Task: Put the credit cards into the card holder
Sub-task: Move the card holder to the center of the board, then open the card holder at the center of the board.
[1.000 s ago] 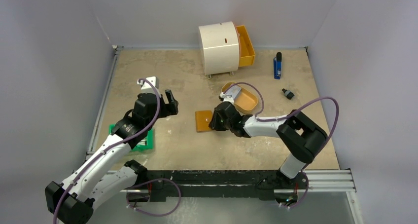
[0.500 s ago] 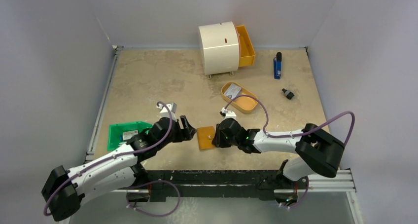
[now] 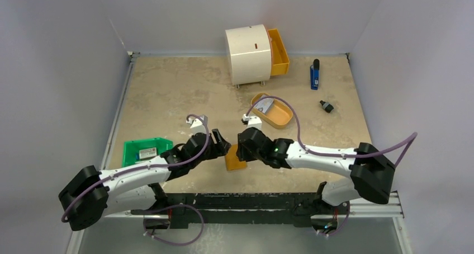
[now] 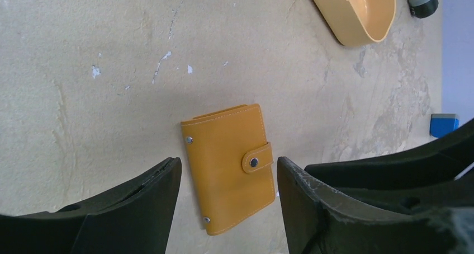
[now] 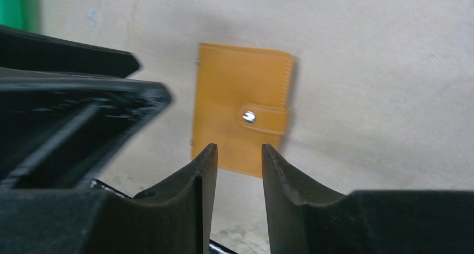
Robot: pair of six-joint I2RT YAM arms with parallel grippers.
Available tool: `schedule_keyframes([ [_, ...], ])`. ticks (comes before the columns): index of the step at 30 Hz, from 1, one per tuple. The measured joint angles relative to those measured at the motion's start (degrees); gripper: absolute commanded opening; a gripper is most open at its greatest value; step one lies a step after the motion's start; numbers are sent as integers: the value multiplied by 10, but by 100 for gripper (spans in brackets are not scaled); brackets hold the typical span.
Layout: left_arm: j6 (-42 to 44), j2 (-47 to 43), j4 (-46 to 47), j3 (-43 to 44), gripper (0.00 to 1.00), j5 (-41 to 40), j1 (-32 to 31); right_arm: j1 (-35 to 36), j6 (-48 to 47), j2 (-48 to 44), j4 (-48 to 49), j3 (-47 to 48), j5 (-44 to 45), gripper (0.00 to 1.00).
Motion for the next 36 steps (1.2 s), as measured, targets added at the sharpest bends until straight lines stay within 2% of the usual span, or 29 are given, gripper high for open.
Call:
schedule_keyframes([
  [8,-44,59,78,-25,32,2,-1,31,-19,99,-35,83,28,34],
  [10,-50,69,90,-30,30,3,-1,34,-19,118,-45,96,35,34],
  [23,-81,115,160,-64,20,7,-1,38,-18,188,-87,145,65,40],
  [36,-94,121,185,-83,18,7,-1,39,-13,201,-107,155,84,28],
])
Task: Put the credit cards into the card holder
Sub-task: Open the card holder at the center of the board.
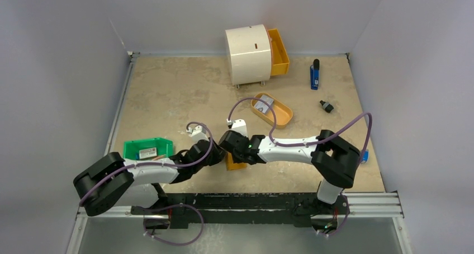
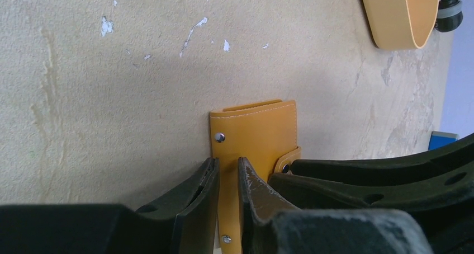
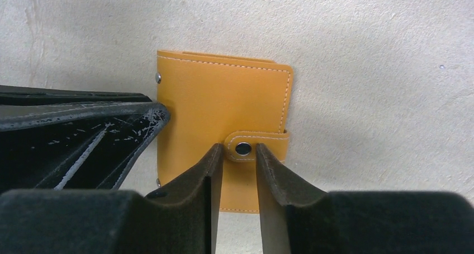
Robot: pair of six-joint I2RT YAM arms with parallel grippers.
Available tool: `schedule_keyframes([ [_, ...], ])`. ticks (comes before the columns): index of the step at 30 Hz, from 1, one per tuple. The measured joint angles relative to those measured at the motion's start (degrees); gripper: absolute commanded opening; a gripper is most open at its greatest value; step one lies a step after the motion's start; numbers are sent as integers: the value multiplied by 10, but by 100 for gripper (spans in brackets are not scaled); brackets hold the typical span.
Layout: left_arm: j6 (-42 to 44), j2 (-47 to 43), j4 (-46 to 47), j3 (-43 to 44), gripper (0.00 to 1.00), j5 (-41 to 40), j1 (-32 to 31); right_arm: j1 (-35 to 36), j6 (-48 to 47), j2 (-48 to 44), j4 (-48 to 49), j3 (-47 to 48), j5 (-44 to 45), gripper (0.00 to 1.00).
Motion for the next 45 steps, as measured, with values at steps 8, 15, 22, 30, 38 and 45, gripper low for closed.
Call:
schedule_keyframes([
  [8,0,-20,2,0,18,7,0,0,3,0,-3,0,4,11],
  [15,0,-20,21,1,17,25,0,3,5,-1,-3,0,3,0],
  [22,0,43,75,2,15,50,0,3,5,-1,-9,0,3,0],
  [30,0,95,113,18,0,61,0,3,13,-2,-22,0,7,0],
  [38,0,105,118,20,0,59,0,3,17,-56,-41,-15,29,33],
  [45,0,105,118,20,0,58,0,3,17,-78,-47,-25,33,52],
])
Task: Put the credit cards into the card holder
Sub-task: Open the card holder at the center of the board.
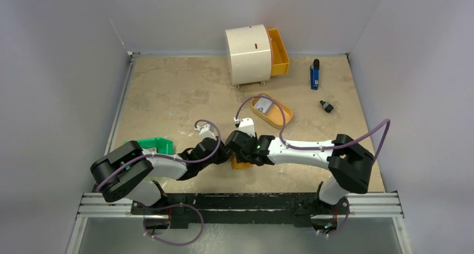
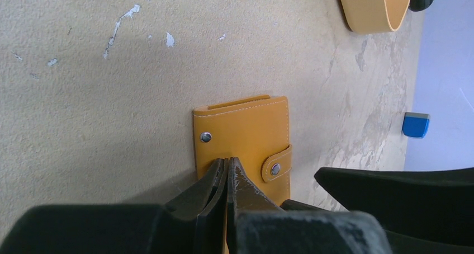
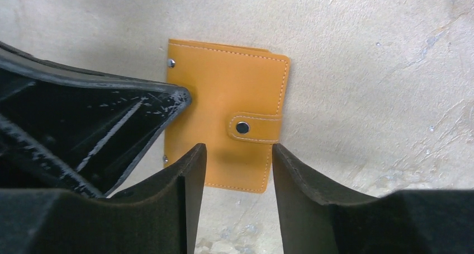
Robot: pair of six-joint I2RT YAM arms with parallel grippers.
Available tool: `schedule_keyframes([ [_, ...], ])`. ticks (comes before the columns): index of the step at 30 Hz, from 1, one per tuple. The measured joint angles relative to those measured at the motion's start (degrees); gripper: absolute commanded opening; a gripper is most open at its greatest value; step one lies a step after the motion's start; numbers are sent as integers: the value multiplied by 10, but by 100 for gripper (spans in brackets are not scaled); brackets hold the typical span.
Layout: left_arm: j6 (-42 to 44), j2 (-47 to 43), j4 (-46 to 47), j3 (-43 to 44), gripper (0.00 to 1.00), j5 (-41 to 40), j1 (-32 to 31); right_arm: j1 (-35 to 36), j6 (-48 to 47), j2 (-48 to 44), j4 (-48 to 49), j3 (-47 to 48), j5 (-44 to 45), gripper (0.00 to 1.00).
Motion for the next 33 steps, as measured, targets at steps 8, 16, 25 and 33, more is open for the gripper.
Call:
schedule_keyframes([
  [8,0,0,1,0,0,0,0,0,-2,58,-10,5,-3,51],
  [16,-1,0,2,-1,0,0,0,1,-4,87,-33,42,8,40],
  [25,-12,1,17,-10,0,1,1,4,-4,94,-37,48,19,30],
  [33,-14,5,24,-12,0,1,1,4,-3,95,-37,48,32,17],
])
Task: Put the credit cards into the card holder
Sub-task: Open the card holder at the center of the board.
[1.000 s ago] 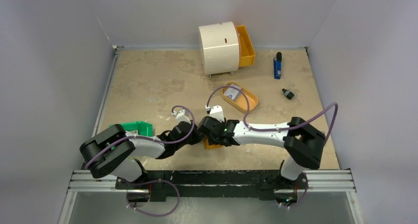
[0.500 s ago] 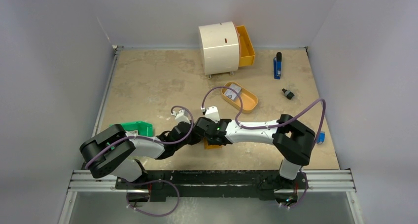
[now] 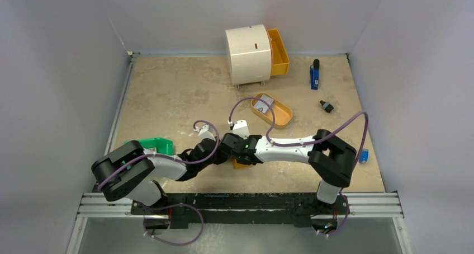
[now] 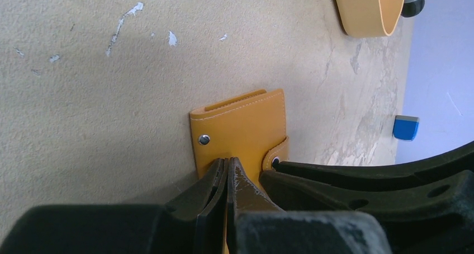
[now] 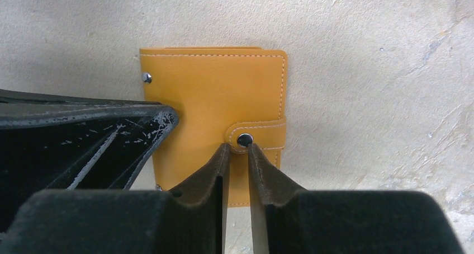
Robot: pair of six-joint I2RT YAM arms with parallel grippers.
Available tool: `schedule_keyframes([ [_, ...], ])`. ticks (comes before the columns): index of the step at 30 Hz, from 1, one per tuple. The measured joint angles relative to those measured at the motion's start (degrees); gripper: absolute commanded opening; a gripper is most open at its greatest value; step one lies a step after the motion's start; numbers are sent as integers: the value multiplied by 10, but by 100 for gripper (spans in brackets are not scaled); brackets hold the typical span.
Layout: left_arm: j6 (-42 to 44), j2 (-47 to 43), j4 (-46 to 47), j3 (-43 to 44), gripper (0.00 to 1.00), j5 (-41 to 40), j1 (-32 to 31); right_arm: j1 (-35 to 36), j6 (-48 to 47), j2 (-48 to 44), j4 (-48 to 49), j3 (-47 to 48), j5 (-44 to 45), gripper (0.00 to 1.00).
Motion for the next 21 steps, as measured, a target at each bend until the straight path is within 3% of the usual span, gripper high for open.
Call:
schedule_keyframes([
  [7,0,4,10,-2,0,4,0,0,3,2,2,0,7,0],
  [21,0,-24,-22,-3,0,-1,-1,-1,4,-12,2,-15,20,0],
])
